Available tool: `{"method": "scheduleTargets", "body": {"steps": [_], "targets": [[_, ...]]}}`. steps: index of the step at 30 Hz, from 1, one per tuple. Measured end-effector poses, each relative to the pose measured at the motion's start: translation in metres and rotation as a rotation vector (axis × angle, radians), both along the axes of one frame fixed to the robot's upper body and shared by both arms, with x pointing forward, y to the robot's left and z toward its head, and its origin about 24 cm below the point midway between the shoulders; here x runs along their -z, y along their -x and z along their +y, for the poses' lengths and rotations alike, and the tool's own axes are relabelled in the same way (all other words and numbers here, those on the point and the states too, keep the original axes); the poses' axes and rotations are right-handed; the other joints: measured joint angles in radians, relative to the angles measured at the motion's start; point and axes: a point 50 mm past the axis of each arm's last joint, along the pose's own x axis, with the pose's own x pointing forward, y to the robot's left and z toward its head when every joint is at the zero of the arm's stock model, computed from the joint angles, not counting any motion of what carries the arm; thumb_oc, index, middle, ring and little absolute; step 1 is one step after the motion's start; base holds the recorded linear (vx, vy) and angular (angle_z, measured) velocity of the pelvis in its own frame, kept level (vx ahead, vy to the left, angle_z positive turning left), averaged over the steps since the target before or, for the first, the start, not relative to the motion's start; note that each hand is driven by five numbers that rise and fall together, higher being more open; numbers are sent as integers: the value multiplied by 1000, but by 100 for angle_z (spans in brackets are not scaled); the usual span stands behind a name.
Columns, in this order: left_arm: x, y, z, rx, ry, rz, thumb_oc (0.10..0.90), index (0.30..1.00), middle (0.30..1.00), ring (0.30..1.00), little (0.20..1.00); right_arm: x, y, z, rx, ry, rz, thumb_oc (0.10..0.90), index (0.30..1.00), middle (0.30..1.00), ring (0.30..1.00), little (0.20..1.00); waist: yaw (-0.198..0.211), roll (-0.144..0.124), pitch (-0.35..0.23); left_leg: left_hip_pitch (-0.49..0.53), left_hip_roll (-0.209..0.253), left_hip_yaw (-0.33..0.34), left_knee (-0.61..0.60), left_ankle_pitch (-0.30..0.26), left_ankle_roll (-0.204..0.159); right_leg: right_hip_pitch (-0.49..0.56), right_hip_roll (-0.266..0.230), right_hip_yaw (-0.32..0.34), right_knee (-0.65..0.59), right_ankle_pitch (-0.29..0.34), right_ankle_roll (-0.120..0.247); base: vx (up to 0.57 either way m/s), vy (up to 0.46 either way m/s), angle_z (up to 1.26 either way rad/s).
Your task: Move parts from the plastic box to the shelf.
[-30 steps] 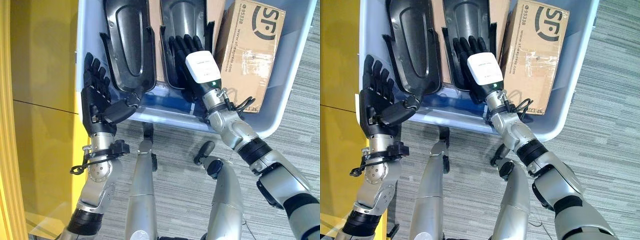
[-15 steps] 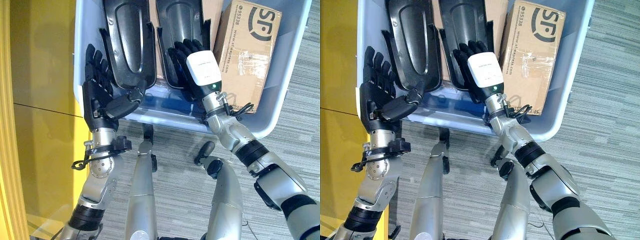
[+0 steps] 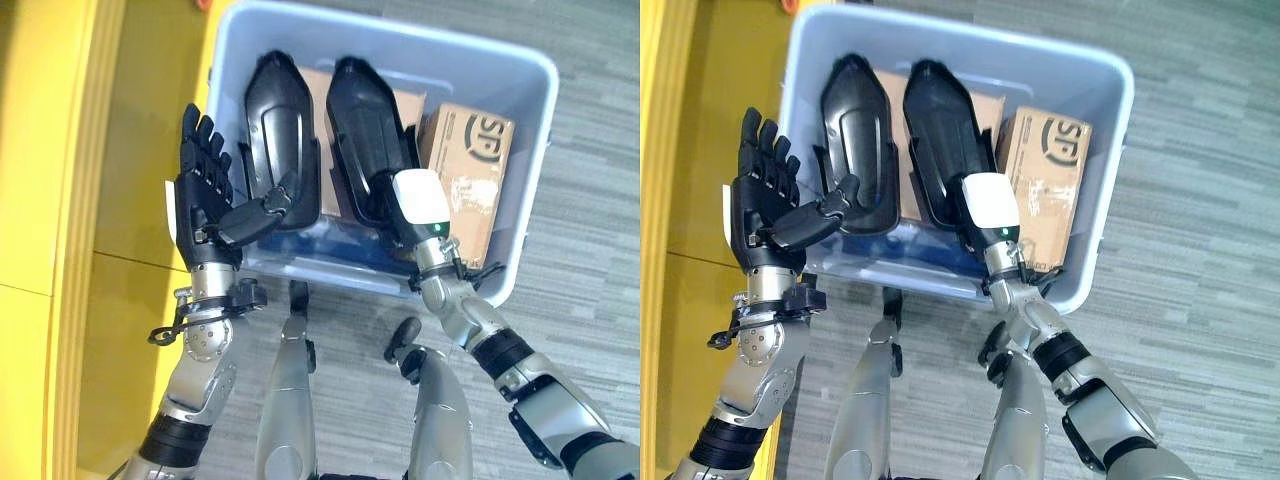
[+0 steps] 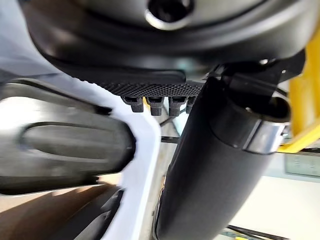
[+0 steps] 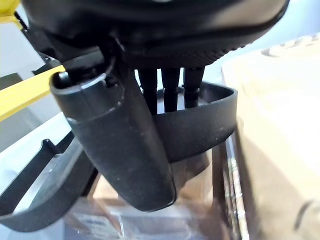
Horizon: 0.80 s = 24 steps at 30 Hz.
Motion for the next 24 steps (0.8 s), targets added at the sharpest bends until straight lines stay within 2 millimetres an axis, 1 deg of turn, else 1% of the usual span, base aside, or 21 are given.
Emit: {"method": "scheduleTargets", "body": {"steps": [2, 4, 5, 7, 8, 10, 12, 13, 14, 16, 17, 18, 19, 20, 22, 24], "targets": [[5, 2, 3, -7, -3, 22, 900, 1000, 1000, 1000, 1000, 5, 11, -10, -3, -37, 28, 400, 300, 300, 300, 300, 3, 5, -1, 78, -2, 16, -38, -1, 8, 87, 13, 1, -72, 30, 16, 83, -8, -11], [10, 4, 5, -10, -7, 39, 900, 1000, 1000, 1000, 1000, 7, 18, -15, -3, -64, 35, 400, 300, 300, 300, 300, -4, 7, -2, 132, -5, 27, -59, -2, 13, 149, 17, 1, -125, 54, 27, 102, 5, -9], [10, 4, 5, -8, -10, 41, 900, 1000, 1000, 1000, 1000, 5, 20, -17, -9, -66, 37, 400, 300, 300, 300, 300, -4, 8, -2, 145, -6, 32, -65, -3, 15, 164, 19, 2, -140, 60, 29, 116, 6, -13], [13, 6, 9, -10, -17, 49, 900, 1000, 1000, 1000, 1000, -2, 32, -23, -32, -83, 12, 400, 300, 300, 300, 300, -5, 16, -8, 187, -7, 44, -87, -4, 21, 218, 31, 4, -204, 90, 39, 67, 3, -12], [14, 7, 11, -17, -18, 56, 900, 1000, 1000, 1000, 1000, -3, 34, -24, -38, -89, 13, 400, 300, 300, 300, 300, -6, 17, -8, 199, -7, 47, -93, -4, 22, 231, 34, 6, -221, 99, 42, 43, 8, -9], [18, 8, 13, -23, -21, 82, 900, 1000, 1000, 1000, 1000, -5, 38, -29, -47, -121, 24, 400, 300, 300, 300, 300, -10, 27, -12, 237, -10, 61, -114, -4, 28, 278, 42, 8, -271, 123, 48, 90, -6, -11], [23, 11, 17, -27, -29, 99, 900, 1000, 1000, 1000, 1000, -8, 43, -33, -44, -149, 22, 400, 300, 300, 300, 300, -22, 32, -17, 276, -10, 68, -126, -6, 30, 328, 47, 8, -322, 143, 55, 57, -14, -6], [24, 12, 19, -32, -30, 104, 900, 1000, 1000, 1000, 1000, -10, 44, -35, -45, -156, 17, 400, 300, 300, 300, 300, -27, 34, -18, 289, -11, 69, -134, -6, 30, 344, 48, 7, -338, 150, 57, 36, -12, -4], [25, 13, 20, -30, -33, 108, 900, 1000, 1000, 1000, 1000, -13, 47, -40, -39, -166, 5, 400, 300, 300, 300, 300, -30, 39, -33, 293, -13, 72, -141, -6, 31, 354, 51, 7, -363, 162, 58, 63, -8, -4], [25, 14, 22, -31, -37, 108, 900, 1000, 1000, 1000, 1000, -17, 50, -45, -34, -175, -9, 400, 300, 300, 300, 300, -33, 44, -35, 311, -18, 80, -152, -3, 34, 374, 54, 8, -387, 176, 61, 56, -11, -9], [29, 16, 25, -41, -39, 130, 900, 1000, 1000, 1000, 1000, -20, 50, -49, -24, -187, -8, 400, 300, 300, 300, 300, -44, 45, -35, 361, -21, 94, -176, -3, 34, 422, 55, 14, -422, 189, 66, 21, -16, -14], [31, 17, 26, -41, -41, 139, 900, 1000, 1000, 1000, 1000, -20, 50, -51, -20, -190, -8, 400, 300, 300, 300, 300, -47, 45, -39, 378, -23, 98, -185, -3, 34, 440, 56, 16, -439, 194, 69, 42, -17, -12], [34, 18, 26, -36, -44, 153, 900, 1000, 1000, 1000, 1000, -18, 52, -54, -10, -196, -5, 400, 300, 300, 300, 300, -49, 47, -72, 371, -25, 100, -191, -4, 34, 438, 58, 15, -458, 201, 72, 38, -13, -8], [36, 20, 26, -34, -46, 161, 900, 1000, 1000, 1000, 1000, -20, 54, -55, -11, -210, -8, 400, 300, 300, 300, 300, -57, 49, -92, 380, -25, 109, -206, -1, 34, 444, 60, 18, -477, 210, 73, 53, -35, -17], [38, 21, 27, -35, -48, 173, 900, 1000, 1000, 1000, 1000, -26, 56, -57, -22, -233, -30, 400, 300, 300, 300, 300, -59, 50, -119, 394, -24, 132, -220, -1, 34, 449, 65, 38, -508, 229, 72, 23, -35, -29], [38, 21, 27, -25, -55, 175, 900, 1000, 1000, 1000, 1000, -33, 58, -58, -25, -242, -63, 400, 300, 300, 300, 300, -62, 50, -129, 414, -25, 147, -227, -1, 34, 463, 68, 51, -528, 238, 72, 16, -16, -24]]}}
